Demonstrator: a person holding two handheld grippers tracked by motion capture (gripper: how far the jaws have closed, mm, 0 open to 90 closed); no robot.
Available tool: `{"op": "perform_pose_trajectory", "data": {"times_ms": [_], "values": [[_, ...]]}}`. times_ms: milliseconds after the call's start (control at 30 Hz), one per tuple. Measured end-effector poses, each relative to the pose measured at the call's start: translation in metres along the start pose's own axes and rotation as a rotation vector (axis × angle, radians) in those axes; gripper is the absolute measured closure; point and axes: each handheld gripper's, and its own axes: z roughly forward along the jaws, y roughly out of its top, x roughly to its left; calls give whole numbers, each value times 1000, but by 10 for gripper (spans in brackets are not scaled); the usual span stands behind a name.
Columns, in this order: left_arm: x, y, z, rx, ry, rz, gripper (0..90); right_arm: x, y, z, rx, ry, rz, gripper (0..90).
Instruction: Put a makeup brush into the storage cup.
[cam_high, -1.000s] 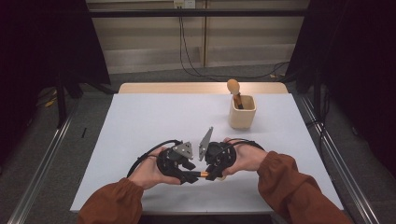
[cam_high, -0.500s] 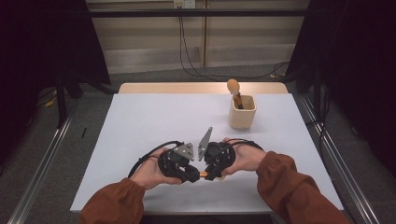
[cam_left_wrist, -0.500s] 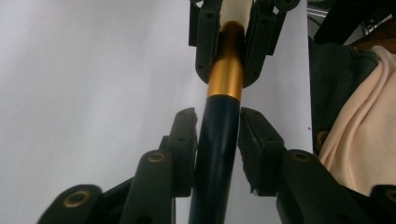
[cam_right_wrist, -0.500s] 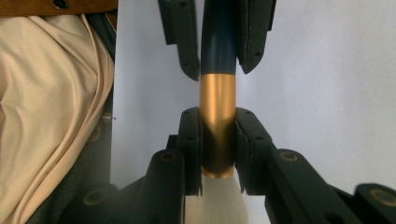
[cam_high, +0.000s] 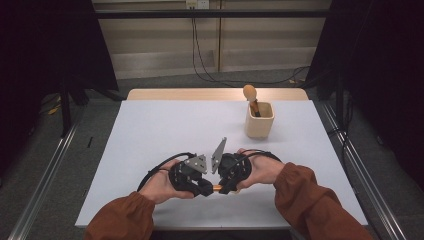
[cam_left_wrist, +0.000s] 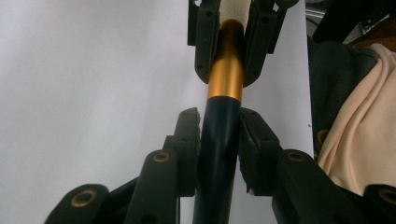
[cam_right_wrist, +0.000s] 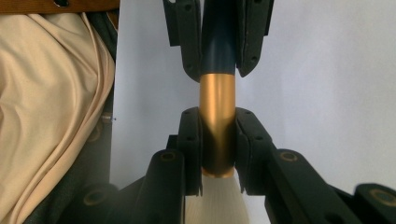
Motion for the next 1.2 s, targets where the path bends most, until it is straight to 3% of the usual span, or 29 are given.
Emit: {"op": "perform_pose_trajectory", "data": {"times_ms": [233, 467, 700, 900, 1033, 1200], "values": [[-4, 0, 3, 11, 15, 35, 735, 0, -2, 2, -5, -8, -21, 741], [-5, -1, 3, 2, -11, 23, 746, 0, -3, 1, -11, -2, -22, 724], [-3, -2, 0, -21, 2, 1, 747, 0, -3, -2, -44, -3, -18, 557], [-3, -5, -1, -40, -3, -14, 746, -1, -5, 0, -73, -22, 0, 330], [-3, -8, -4, -47, 7, -26, 746, -1, -7, -2, -94, -34, 11, 249], [-3, -10, -7, -58, -11, -58, 746, -4, -11, -5, -115, -53, 52, 134]]}}
